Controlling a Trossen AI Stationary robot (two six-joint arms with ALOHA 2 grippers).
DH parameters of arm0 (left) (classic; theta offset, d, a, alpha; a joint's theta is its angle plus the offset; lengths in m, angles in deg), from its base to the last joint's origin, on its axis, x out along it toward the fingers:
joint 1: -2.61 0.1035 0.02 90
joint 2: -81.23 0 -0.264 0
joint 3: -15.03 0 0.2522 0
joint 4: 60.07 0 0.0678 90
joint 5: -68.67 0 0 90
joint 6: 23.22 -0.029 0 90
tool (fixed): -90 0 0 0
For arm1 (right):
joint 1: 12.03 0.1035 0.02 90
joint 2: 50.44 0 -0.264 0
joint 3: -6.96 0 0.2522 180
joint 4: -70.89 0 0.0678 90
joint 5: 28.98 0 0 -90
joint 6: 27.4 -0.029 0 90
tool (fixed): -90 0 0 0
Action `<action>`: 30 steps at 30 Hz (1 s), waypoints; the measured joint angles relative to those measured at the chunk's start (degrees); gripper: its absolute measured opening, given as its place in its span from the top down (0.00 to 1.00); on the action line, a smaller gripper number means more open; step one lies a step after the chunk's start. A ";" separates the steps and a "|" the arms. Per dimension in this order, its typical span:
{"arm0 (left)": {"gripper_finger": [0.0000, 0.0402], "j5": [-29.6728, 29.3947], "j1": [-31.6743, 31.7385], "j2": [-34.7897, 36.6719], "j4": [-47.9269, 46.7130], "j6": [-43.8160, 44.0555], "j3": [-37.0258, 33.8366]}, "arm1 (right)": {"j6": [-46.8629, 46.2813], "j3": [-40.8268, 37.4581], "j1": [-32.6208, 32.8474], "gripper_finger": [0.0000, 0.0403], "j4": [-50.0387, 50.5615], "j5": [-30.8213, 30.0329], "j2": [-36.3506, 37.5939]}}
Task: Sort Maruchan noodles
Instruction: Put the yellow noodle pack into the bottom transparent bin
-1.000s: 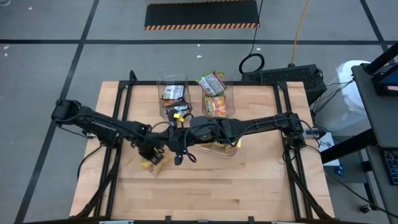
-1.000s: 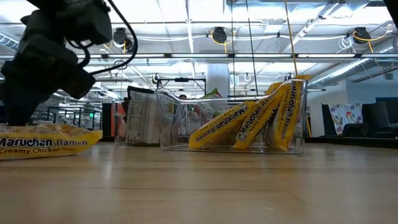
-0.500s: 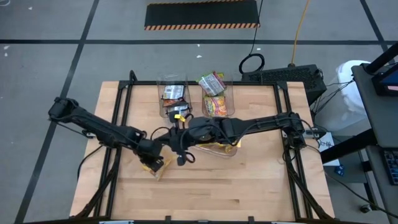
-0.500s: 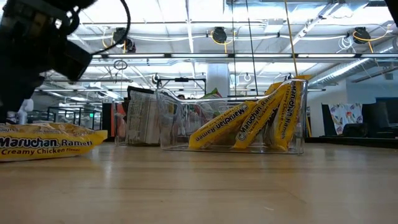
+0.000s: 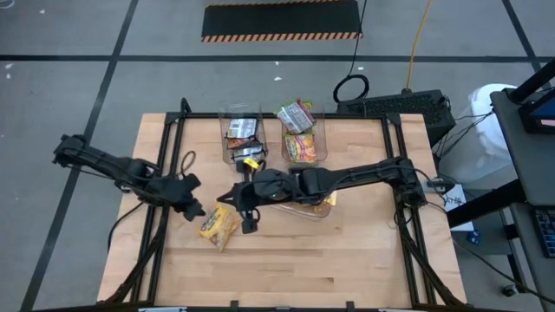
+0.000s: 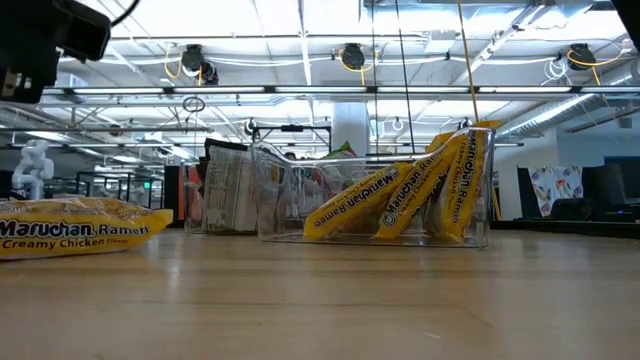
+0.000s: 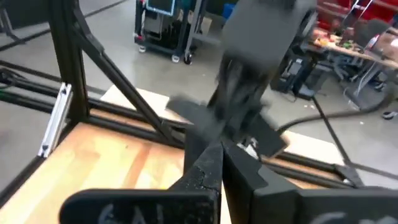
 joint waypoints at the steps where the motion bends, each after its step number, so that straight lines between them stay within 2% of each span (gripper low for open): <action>1: 0.94 -0.31 -0.36 1.26 0.16 -0.02 0.00 | -0.18 -0.02 0.00 1.00 -0.39 0.06 -0.73; 8: 0.94 -0.85 -2.57 6.85 -0.29 -1.41 0.00 | -5.47 -0.04 -0.05 1.00 -12.99 5.98 -6.04; 17: 0.94 -0.80 -5.30 7.53 -1.18 -2.86 0.02 | -13.54 -0.07 -1.36 1.00 -13.51 5.98 -14.12; 24: 0.94 -0.83 -7.02 8.24 -1.18 -3.81 0.02 | -1.59 -0.05 1.12 1.00 -8.58 5.84 -17.18; 30: 0.94 -0.75 -7.56 9.33 -1.19 -4.50 0.03 | 13.23 -0.02 2.94 1.00 -0.54 5.78 -18.01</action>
